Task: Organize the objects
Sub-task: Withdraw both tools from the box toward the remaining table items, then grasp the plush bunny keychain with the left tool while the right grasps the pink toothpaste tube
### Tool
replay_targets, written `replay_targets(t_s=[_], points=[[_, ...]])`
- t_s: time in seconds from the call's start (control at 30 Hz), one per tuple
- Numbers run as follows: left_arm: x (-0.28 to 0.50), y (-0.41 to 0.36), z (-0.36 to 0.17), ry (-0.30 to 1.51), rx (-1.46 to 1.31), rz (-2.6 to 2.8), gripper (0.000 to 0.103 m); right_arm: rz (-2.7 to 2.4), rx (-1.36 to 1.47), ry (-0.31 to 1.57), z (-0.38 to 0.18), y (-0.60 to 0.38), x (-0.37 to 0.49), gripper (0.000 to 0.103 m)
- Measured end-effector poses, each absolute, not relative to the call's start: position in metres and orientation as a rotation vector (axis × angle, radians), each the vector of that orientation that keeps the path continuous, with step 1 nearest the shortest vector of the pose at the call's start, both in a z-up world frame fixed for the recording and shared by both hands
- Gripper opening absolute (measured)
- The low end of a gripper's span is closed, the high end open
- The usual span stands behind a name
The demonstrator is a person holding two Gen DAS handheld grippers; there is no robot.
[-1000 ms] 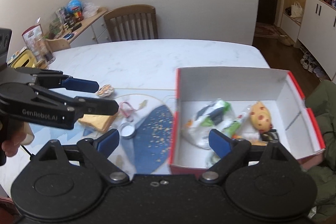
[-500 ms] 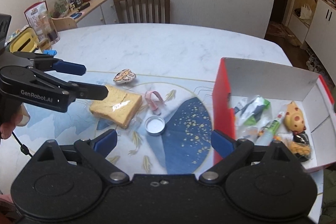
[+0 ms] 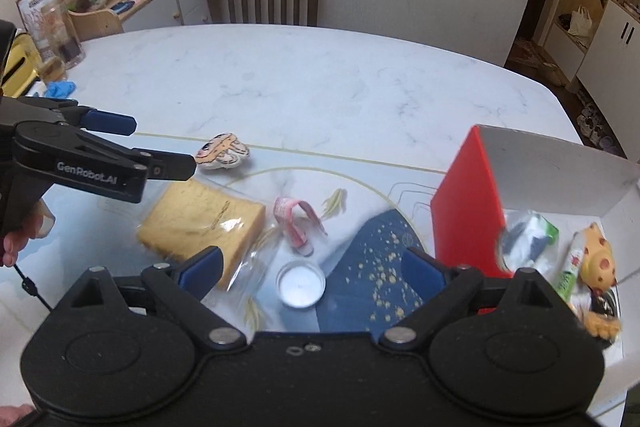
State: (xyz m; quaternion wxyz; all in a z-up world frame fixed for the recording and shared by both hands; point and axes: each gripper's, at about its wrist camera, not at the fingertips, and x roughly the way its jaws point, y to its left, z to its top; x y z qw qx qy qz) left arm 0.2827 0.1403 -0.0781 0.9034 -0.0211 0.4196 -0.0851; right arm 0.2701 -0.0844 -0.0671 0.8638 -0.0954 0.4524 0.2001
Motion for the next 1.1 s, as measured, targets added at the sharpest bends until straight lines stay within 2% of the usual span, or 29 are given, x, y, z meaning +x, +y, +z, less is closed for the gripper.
replay_targets(t_s=[0.67, 0.77, 0.97, 1.1], points=[[0.341, 0.132, -0.125, 0.924, 0.005, -0.153, 0.102, 0.363, -0.183, 1.037, -0.119, -0.057, 0.328, 0.085], [0.345, 0.133, -0.129, 0.930, -0.006, -0.147, 0.102, 0.359, -0.133, 1.049, -0.122, -0.057, 0.333, 0.078], [0.346, 0.132, -0.134, 0.928, 0.014, -0.132, 0.102, 0.366, -0.124, 1.032, -0.125, -0.055, 0.334, 0.072], [0.346, 0.132, -0.136, 0.916, 0.030, -0.129, 0.100, 0.358, -0.093, 1.025, -0.124, -0.057, 0.333, 0.061]])
